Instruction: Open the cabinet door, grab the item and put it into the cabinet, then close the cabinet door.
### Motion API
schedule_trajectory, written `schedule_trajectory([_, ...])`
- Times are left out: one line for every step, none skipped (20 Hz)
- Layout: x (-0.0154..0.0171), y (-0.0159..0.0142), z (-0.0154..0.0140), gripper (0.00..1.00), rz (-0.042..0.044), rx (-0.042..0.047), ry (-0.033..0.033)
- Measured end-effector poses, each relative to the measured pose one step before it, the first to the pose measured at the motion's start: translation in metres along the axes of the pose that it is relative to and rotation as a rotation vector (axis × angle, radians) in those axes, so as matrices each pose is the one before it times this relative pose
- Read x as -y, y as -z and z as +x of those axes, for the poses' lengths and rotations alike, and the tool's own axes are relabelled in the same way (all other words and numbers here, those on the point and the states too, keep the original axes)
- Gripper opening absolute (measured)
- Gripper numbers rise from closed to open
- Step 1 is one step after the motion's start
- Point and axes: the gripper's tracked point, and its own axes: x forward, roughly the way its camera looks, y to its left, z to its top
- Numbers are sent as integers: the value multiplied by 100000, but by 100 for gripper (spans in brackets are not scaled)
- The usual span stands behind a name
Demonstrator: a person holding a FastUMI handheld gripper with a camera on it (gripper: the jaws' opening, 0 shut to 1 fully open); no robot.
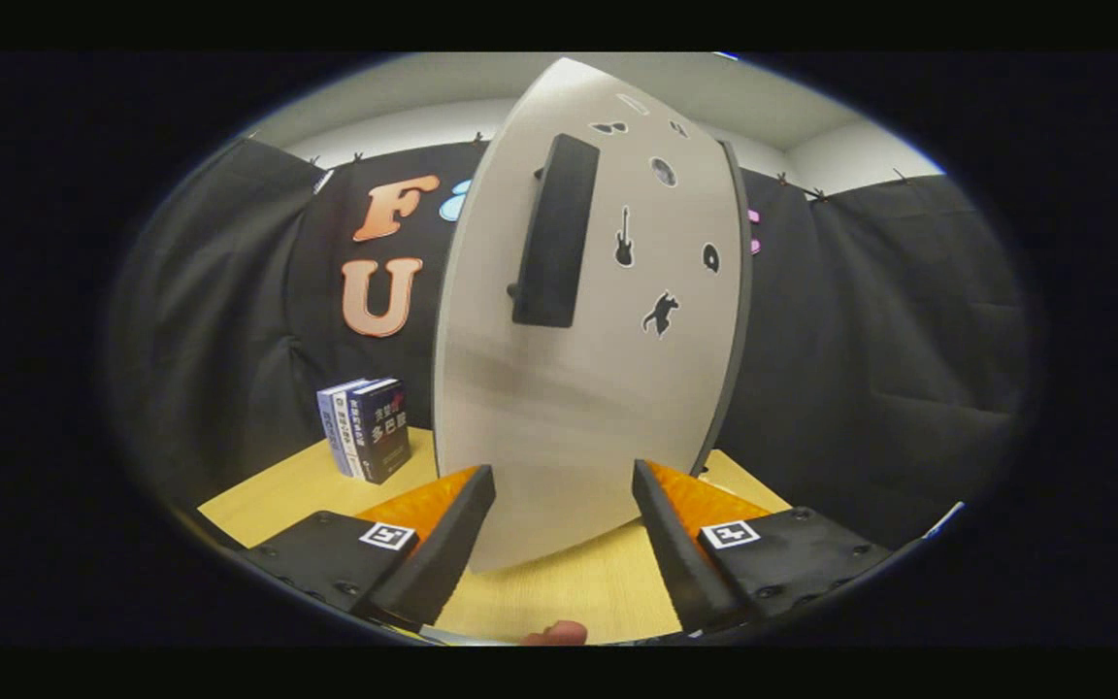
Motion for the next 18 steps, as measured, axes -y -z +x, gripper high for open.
schedule_trajectory([-708,-113,22,92,-126,27,-415])
schedule_trajectory([-679,6,300,92,221,394,-817])
schedule_trajectory([-473,-148,71,93,314,614,-483])
schedule_trajectory([-365,-288,390,93,227,873,-406])
schedule_trajectory([-242,-226,332,94,-168,604,513])
schedule_trajectory([-183,-133,750,95,-38,182,677])
schedule_trajectory([-416,-127,739,97,316,37,-95])
schedule_trajectory([-480,-114,764,97,590,127,-464])
schedule_trajectory([-449,-141,849,98,381,417,-450])
schedule_trajectory([-185,-213,649,98,23,442,-280])
schedule_trajectory([-173,-163,596,98,-330,602,24])
schedule_trajectory([2,-121,504,98,-254,445,304])
schedule_trajectory([-125,69,654,98,20,-43,444])
schedule_trajectory([-172,84,572,98,119,-184,116])
schedule_trajectory([-260,-72,631,98,85,56,62])
schedule_trajectory([-100,-58,808,98,144,-51,729])
schedule_trajectory([73,95,806,98,-167,-274,1389])
schedule_trajectory([72,-87,529,96,221,102,1064])
